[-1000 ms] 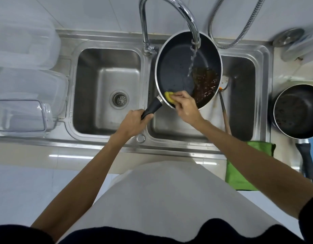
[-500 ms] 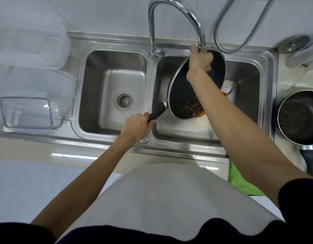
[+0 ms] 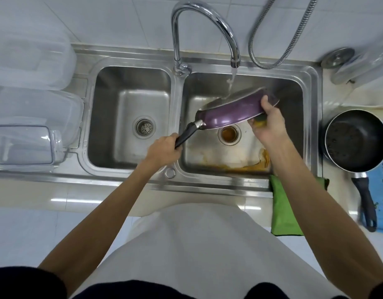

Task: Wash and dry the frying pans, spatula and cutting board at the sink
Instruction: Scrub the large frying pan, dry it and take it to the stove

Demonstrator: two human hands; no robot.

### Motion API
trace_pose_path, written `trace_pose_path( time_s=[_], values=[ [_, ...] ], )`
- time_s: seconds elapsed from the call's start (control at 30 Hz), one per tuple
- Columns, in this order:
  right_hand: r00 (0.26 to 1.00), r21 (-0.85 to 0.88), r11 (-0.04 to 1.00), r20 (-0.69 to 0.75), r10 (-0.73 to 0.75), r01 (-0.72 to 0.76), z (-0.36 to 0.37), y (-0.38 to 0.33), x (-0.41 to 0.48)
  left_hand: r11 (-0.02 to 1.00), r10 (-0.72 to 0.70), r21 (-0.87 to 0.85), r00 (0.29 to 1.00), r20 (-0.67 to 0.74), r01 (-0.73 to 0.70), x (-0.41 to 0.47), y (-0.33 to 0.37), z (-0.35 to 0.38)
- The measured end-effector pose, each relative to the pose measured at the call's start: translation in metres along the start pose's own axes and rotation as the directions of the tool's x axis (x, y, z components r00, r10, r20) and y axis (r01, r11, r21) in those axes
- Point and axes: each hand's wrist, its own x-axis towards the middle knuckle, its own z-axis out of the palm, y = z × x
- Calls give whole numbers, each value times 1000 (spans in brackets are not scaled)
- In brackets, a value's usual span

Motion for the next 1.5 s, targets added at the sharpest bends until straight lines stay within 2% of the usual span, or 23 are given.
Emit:
trace_pose_path(
  time_s=[0.1, 0.2, 0.33, 0.43, 0.5, 0.53, 0.6, 0.67, 0.7, 0.77, 0.83, 0.9, 0.93, 1.0, 1.07, 1.17, 1.23, 1.27, 1.3, 1.4, 1.43, 1.47, 1.5],
  values=[
    [997, 73, 997, 61, 36, -40, -35, 8, -2, 985, -35, -163, 995, 95, 51, 15, 7, -3],
    [997, 130, 990, 55, 55, -61, -60, 21, -5, 937, -39, -336, 983, 182, 99, 27, 13, -5],
    [993, 133, 986, 83, 89, -100, -82, 33, -6, 910, -5, -409, 987, 164, 72, 33, 26, -11],
    [986, -6, 992, 108, 128, -129, -87, 24, -6, 956, 10, -292, 998, 56, 7, 31, 29, -9],
    [980, -218, 957, 20, 200, -191, -92, 15, -5, 973, -8, -230, 1000, 15, 11, 29, 23, -4],
    [974, -355, 907, -85, 210, -227, -96, 11, -6, 977, -12, -215, 1000, 1, 11, 29, 20, -2],
    [947, -567, 788, -316, 59, -238, -107, 8, -8, 985, -3, -171, 999, -33, -2, 28, 13, -4],
    [880, -686, 725, -381, -284, -62, -115, 10, -6, 993, 16, -111, 997, -78, -24, 28, 7, -10],
    [841, -760, 647, -308, -444, 63, -113, 9, -3, 995, 27, -90, 994, -106, -36, 28, 3, -12],
    [807, -858, 440, -53, -588, 264, -98, 11, 2, 997, 53, -55, 988, -146, -62, 27, -2, -14],
    [758, -886, 170, 254, -601, 431, -70, 18, 11, 996, 85, -17, 980, -178, -89, 27, -4, -12],
    [626, -795, -176, 574, -529, 580, -41, 34, 23, 994, 107, 2, 974, -201, -109, 27, -4, -11],
    [567, -732, -317, 673, -475, 603, -28, 41, 30, 993, 114, 6, 971, -209, -115, 26, -3, -11],
    [549, -693, -449, 721, -423, 564, -3, 46, 51, 991, 134, 24, 964, -230, -132, 25, -3, -12],
    [598, -726, -451, 686, -415, 519, 23, 40, 75, 987, 158, 53, 955, -251, -149, 24, -5, -15],
    [619, -741, -320, 670, -410, 591, 65, 17, 95, 981, 188, 90, 947, -262, -170, 19, -10, -19],
    [628, -742, -309, 669, -398, 595, 85, 9, 91, 978, 196, 121, 941, -275, -169, 18, -10, -23],
    [599, -713, -332, 700, -390, 617, 93, 10, 85, 978, 191, 135, 942, -275, -159, 19, -8, -26],
    [527, -634, -370, 772, -355, 679, 98, 18, 79, 977, 185, 151, 946, -268, -148, 20, -6, -29],
    [223, -244, -385, 970, -98, 890, 94, 54, 54, 969, 197, 195, 947, -252, -149, 25, 0, -39],
    [159, -166, -387, 986, -50, 907, 92, 56, 53, 965, 206, 209, 946, -249, -156, 26, 1, -40],
    [172, -187, -391, 982, -72, 901, 93, 51, 56, 961, 211, 226, 948, -239, -157, 25, 1, -41],
    [255, -293, -386, 955, -148, 875, 94, 43, 66, 958, 210, 244, 951, -226, -154, 23, 2, -42]
  ],
)
